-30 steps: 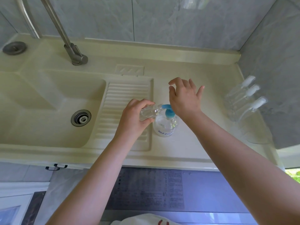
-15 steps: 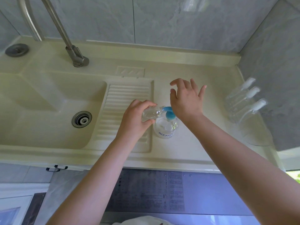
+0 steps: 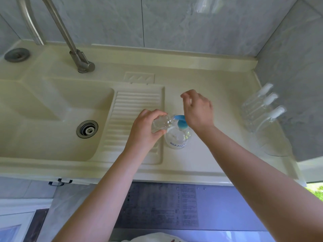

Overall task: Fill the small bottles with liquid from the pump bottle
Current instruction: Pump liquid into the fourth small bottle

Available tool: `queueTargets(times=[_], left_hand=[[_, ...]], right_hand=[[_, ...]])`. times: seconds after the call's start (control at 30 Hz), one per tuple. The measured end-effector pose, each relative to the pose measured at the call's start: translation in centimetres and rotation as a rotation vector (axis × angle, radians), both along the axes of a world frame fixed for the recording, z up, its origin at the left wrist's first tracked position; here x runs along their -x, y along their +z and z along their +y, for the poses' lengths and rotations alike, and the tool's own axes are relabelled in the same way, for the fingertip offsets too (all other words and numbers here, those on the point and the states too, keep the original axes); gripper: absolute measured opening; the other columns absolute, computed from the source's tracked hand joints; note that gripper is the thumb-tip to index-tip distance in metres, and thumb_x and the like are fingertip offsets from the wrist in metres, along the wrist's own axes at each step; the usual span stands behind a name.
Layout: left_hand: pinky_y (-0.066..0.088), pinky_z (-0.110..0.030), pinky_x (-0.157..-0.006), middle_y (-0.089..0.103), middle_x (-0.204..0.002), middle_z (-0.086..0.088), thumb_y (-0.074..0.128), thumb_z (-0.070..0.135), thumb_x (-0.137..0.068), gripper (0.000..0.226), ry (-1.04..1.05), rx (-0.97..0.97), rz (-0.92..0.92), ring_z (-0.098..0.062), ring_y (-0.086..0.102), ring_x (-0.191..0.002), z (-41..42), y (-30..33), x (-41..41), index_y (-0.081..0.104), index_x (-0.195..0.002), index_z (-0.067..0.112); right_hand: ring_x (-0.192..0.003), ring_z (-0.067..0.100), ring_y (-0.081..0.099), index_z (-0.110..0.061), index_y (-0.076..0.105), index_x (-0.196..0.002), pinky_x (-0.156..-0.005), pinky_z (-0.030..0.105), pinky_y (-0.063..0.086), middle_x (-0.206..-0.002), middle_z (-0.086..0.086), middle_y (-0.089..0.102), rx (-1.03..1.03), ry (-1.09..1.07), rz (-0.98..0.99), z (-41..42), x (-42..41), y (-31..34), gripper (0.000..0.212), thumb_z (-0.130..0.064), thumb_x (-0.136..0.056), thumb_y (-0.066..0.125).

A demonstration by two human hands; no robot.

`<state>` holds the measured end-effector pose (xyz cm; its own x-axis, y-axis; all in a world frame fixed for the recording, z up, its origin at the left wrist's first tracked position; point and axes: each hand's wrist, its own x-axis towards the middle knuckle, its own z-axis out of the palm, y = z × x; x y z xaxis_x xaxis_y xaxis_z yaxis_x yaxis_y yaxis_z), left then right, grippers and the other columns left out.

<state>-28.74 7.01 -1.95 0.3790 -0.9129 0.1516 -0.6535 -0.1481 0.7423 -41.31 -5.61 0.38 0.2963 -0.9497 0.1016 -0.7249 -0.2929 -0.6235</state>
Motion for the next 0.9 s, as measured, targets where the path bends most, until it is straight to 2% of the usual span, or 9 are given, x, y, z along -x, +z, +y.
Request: queueTargets(times=[0.07, 0.13, 0.2, 0.27, 0.33, 0.47, 0.6, 0.77, 0.9], left_hand=[[0.035, -0.009, -0.084, 0.054, -0.100, 0.005, 0.083, 0.014, -0.070, 0.047, 0.011, -0.003, -0.007, -0.008, 0.054, -0.093, 0.1, 0.1, -0.1, 0.066, -0.111, 0.030], [0.034, -0.007, -0.083, 0.055, -0.100, 0.003, 0.083, 0.014, -0.070, 0.047, 0.019, -0.007, -0.012, -0.008, 0.055, -0.093, 0.2, 0.2, -0.2, 0.066, -0.111, 0.029], [0.033, -0.004, -0.082, 0.055, -0.100, 0.003, 0.083, 0.014, -0.069, 0.048, 0.020, -0.005, -0.007, -0.009, 0.055, -0.092, 0.2, 0.3, -0.2, 0.067, -0.112, 0.028], [0.032, -0.002, -0.081, 0.056, -0.100, 0.002, 0.084, 0.014, -0.069, 0.048, 0.017, -0.001, -0.012, -0.009, 0.056, -0.091, 0.3, 0.3, -0.1, 0.067, -0.112, 0.027], [0.031, 0.000, -0.080, 0.056, -0.100, 0.000, 0.084, 0.013, -0.069, 0.048, 0.025, 0.001, -0.004, -0.009, 0.055, -0.091, 0.3, 0.4, 0.0, 0.067, -0.112, 0.026], [0.032, 0.000, -0.079, 0.056, -0.099, 0.000, 0.083, 0.012, -0.069, 0.048, 0.026, -0.001, 0.007, -0.008, 0.055, -0.090, 0.4, 0.5, 0.1, 0.067, -0.111, 0.027], [0.031, 0.000, -0.080, 0.056, -0.099, 0.000, 0.083, 0.012, -0.069, 0.048, 0.029, -0.001, -0.006, -0.008, 0.055, -0.091, 0.5, 0.6, -0.2, 0.067, -0.112, 0.028], [0.032, -0.002, -0.081, 0.056, -0.099, 0.001, 0.084, 0.013, -0.069, 0.049, 0.029, 0.008, -0.011, -0.008, 0.055, -0.091, 0.5, 0.6, -0.4, 0.067, -0.111, 0.028], [0.032, -0.001, -0.081, 0.056, -0.100, 0.000, 0.084, 0.013, -0.068, 0.049, 0.033, 0.015, -0.009, -0.009, 0.056, -0.091, 0.4, 0.7, -0.4, 0.067, -0.111, 0.028]], right_hand=[[-0.092, 0.017, 0.062, -0.017, 0.068, -0.096, -0.087, 0.035, 0.049, -0.095, 0.000, 0.068, -0.223, -0.054, -0.381, 0.5, 0.9, 1.0, 0.029, -0.023, -0.099, 0.040], [-0.074, 0.009, 0.060, -0.016, 0.072, -0.086, -0.071, 0.026, 0.047, -0.081, -0.003, 0.067, -0.320, -0.045, -0.499, 1.5, 2.5, 1.6, 0.029, -0.018, -0.093, 0.044], [-0.073, 0.007, 0.060, -0.019, 0.074, -0.083, -0.069, 0.023, 0.045, -0.081, -0.004, 0.070, -0.350, 0.025, -0.499, 2.5, 3.8, 1.7, 0.030, -0.017, -0.085, 0.044], [-0.084, 0.008, 0.064, -0.023, 0.076, -0.088, -0.075, 0.025, 0.049, -0.090, -0.008, 0.073, -0.373, 0.082, -0.483, 3.4, 4.8, 1.2, 0.033, -0.016, -0.081, 0.044], [-0.093, 0.007, 0.065, -0.025, 0.075, -0.095, -0.078, 0.021, 0.050, -0.100, -0.011, 0.072, -0.351, 0.137, -0.442, 3.8, 5.3, 0.6, 0.031, -0.010, -0.085, 0.050], [-0.089, 0.003, 0.066, -0.017, 0.075, -0.102, -0.075, 0.009, 0.047, -0.104, -0.010, 0.069, -0.139, 0.230, -0.375, 4.2, 5.7, -0.2, 0.018, -0.008, -0.089, 0.067], [-0.085, -0.001, 0.064, -0.013, 0.071, -0.099, -0.072, 0.007, 0.047, -0.102, -0.006, 0.069, 0.004, 0.266, -0.303, 3.9, 5.6, -0.6, 0.008, -0.011, -0.092, 0.068], [-0.086, 0.009, 0.060, -0.009, 0.062, -0.105, -0.074, 0.010, 0.047, -0.101, 0.000, 0.064, 0.145, 0.377, -0.227, 3.7, 5.5, -1.0, 0.009, -0.012, -0.098, 0.059], [-0.085, 0.019, 0.057, -0.012, 0.056, -0.108, -0.076, 0.031, 0.050, -0.099, 0.000, 0.060, 0.253, 0.442, -0.135, 3.6, 5.6, -1.6, 0.008, -0.015, -0.102, 0.052]])
